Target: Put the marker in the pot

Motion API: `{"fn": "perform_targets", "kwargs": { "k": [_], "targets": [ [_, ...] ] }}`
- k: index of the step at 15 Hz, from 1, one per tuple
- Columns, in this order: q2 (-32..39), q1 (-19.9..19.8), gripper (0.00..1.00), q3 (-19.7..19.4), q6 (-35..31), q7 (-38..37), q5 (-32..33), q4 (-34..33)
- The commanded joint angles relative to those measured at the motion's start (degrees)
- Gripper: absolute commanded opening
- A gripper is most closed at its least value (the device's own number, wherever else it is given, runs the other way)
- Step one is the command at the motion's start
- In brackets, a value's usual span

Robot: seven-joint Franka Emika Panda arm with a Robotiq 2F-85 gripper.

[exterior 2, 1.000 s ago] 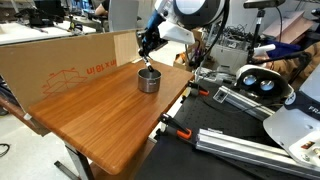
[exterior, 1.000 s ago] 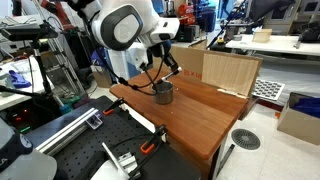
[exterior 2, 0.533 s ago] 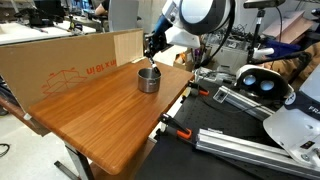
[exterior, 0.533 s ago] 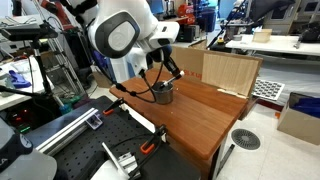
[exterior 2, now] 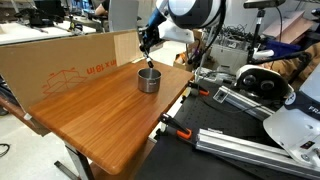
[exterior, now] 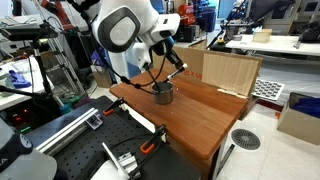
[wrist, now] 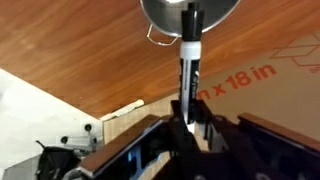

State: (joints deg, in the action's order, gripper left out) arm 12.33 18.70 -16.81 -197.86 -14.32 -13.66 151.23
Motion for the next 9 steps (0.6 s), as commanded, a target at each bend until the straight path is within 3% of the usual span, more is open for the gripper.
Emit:
{"fn": "perform_targets", "kwargs": {
  "k": [1,9],
  "targets": [
    [1.17,4.01,0.05,-2.53,0.03,1.82,-2.81,-0.39],
    [4.1,5.31,0.05,-3.77,-0.14,0.75,-2.32,0.49]
  ]
}}
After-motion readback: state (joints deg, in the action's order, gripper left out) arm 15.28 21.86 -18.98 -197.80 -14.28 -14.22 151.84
